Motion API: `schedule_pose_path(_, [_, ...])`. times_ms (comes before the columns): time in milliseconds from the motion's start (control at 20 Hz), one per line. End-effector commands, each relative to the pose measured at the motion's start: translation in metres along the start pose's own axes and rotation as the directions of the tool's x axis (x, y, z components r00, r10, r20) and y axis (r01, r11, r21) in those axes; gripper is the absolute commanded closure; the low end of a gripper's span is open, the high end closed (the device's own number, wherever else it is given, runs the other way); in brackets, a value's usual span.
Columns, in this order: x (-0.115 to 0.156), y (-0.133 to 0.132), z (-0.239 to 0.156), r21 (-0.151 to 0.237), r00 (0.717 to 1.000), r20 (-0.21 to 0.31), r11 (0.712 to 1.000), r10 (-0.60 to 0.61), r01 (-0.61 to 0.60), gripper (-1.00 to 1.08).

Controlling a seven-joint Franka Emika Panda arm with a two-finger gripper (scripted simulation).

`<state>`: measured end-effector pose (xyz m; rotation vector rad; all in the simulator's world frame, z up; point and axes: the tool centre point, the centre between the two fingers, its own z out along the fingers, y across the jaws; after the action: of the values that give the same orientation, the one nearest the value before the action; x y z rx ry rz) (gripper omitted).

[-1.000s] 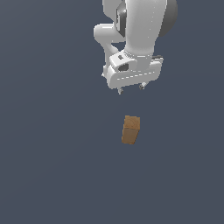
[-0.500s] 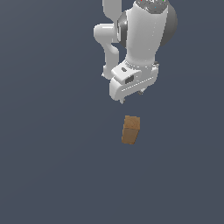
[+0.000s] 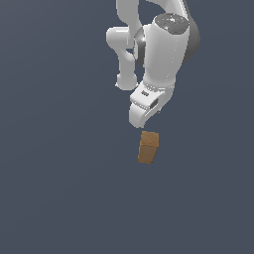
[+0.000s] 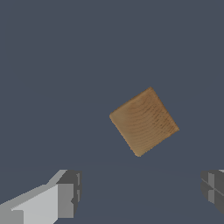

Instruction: Pick up the object and move it to a goal position.

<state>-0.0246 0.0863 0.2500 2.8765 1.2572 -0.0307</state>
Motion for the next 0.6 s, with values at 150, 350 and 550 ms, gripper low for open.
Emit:
schedule_pose_path(150, [0.009, 0.007, 0.014, -0.003, 0.989, -0.003, 0.989, -0.148, 0.148, -0.92])
schedule_pose_path(350, [0.015, 0.011, 0.024, -0.006, 0.968, -0.006, 0.968, -0.253, 0.253, -0.92])
schedule_pose_path(550, [0.02, 0.015, 0.034, -0.008, 0.936, -0.008, 0.936, -0.353, 0.353, -0.92])
